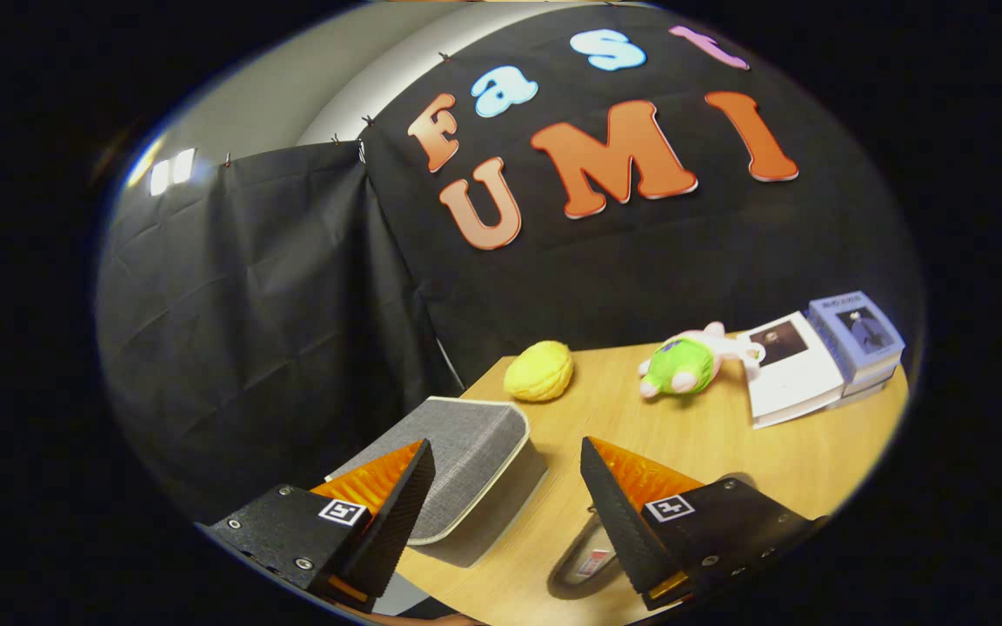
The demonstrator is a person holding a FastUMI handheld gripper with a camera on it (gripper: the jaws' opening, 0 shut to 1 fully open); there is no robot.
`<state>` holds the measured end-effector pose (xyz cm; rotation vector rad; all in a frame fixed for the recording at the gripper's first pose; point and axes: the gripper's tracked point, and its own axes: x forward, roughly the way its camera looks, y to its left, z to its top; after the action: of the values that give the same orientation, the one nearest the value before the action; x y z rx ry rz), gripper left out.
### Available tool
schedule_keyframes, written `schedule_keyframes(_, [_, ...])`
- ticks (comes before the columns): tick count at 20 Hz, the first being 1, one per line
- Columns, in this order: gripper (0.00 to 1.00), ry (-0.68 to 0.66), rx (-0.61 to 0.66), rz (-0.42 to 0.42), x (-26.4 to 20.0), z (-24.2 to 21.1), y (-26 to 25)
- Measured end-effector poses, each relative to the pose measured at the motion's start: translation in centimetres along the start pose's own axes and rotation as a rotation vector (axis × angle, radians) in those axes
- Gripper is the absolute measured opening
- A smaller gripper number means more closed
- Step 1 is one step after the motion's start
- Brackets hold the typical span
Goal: Open the storage box then place both shoes into the box .Put the left shoe in first, then the right shoe, with the right side of both shoes facing outward in a uniform manner.
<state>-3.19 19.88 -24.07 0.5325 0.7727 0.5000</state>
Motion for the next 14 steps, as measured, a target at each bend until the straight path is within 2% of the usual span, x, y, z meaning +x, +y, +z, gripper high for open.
schedule_keyframes(5, [1.00,0.146,0.155,0.100,3.8,-4.1,1.4])
schedule_keyframes(9, [0.96,0.217,0.286,0.189,6.3,-6.3,2.9])
schedule_keyframes(14, [0.96,0.258,0.420,0.245,9.3,-8.4,3.5])
